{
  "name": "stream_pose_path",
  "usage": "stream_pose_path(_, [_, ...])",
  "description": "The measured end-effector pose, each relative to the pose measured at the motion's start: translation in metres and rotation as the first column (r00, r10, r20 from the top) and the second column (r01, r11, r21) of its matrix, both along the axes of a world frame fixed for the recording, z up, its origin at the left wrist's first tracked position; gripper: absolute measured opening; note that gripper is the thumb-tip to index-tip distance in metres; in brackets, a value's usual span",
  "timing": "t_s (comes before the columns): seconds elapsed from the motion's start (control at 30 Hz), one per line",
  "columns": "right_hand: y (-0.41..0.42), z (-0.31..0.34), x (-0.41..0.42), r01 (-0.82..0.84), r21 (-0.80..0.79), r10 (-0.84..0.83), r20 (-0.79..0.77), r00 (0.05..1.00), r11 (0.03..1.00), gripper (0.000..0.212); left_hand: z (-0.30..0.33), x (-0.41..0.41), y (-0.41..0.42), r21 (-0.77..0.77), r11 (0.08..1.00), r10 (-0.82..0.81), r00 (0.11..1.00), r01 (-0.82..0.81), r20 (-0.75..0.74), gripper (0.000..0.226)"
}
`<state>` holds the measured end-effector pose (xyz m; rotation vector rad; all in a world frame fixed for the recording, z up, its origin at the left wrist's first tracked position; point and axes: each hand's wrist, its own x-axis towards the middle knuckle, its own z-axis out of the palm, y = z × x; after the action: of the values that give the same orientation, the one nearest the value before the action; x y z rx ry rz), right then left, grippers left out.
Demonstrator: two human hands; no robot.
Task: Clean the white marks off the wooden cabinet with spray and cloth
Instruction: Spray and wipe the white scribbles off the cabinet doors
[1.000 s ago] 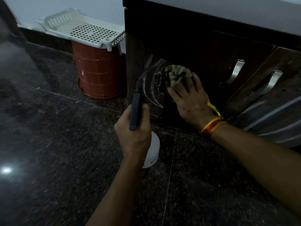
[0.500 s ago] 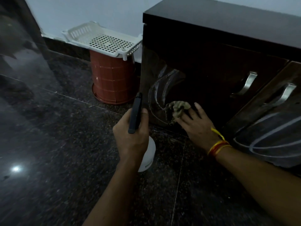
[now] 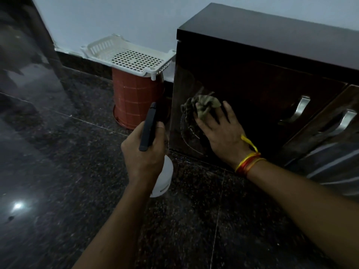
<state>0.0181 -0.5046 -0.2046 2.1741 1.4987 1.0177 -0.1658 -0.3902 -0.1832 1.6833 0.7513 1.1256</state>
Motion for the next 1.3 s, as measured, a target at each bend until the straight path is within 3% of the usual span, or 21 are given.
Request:
stream_pose_path(0.13, [0.010, -0.029, -0.006, -0.031, -0.160, 0.031, -0.005, 1.000, 0.987, 0.059, -0.007, -0.004, -0.003, -0.010, 1.000, -0.002, 1.000, 0.002, 0.007, 0.027])
stream_pose_path(0.23, [0.004, -0.054, -0.013, 0.000, -0.410, -0.018, -0.039, 0.999, 0.912, 0.060, -0.009, -0.009, -0.003, -0.015, 1.000, -0.016, 1.000, 0.016, 0.000, 0.024])
stream_pose_path(0.3, [-0.009, -0.064, -0.014, 0.010, -0.472, -0.047, -0.065, 0.997, 0.882, 0.058, -0.009, -0.011, -0.002, -0.030, 0.999, -0.021, 1.000, 0.021, -0.006, 0.023])
stream_pose_path(0.43, [-0.038, -0.066, -0.007, 0.005, -0.344, -0.021, -0.043, 0.999, 0.939, 0.040, -0.004, -0.011, 0.000, -0.043, 0.999, -0.005, 1.000, 0.006, 0.010, 0.028])
stream_pose_path(0.53, [-0.040, -0.043, -0.003, 0.011, -0.092, -0.015, -0.051, 0.999, 0.996, 0.052, -0.002, -0.004, -0.004, -0.056, 0.998, -0.009, 0.999, 0.011, 0.035, 0.032])
stream_pose_path(0.77, [0.008, 0.032, 0.002, 0.026, 0.200, -0.030, 0.018, 0.999, 0.980, 0.067, -0.010, 0.005, -0.007, -0.054, 0.998, -0.022, 0.999, 0.024, 0.031, 0.028])
stream_pose_path(0.87, [0.014, 0.023, 0.001, 0.032, 0.202, -0.035, 0.009, 0.999, 0.979, 0.063, -0.011, 0.004, -0.004, -0.043, 0.999, -0.016, 1.000, 0.017, 0.020, 0.029])
stream_pose_path(1.1, [0.008, -0.033, -0.009, -0.023, -0.162, 0.013, -0.065, 0.998, 0.986, 0.063, -0.008, -0.001, 0.000, -0.025, 1.000, -0.001, 1.000, 0.002, 0.020, 0.026])
stream_pose_path(1.2, [0.008, -0.013, -0.008, -0.070, -0.092, 0.068, -0.024, 0.997, 0.993, 0.055, -0.009, -0.004, 0.000, -0.048, 0.999, -0.014, 1.000, 0.015, 0.021, 0.026])
stream_pose_path(1.3, [0.021, 0.025, -0.003, -0.054, 0.065, 0.051, 0.049, 0.998, 0.996, 0.061, -0.009, -0.004, -0.001, -0.056, 0.998, -0.008, 1.000, 0.009, 0.015, 0.029])
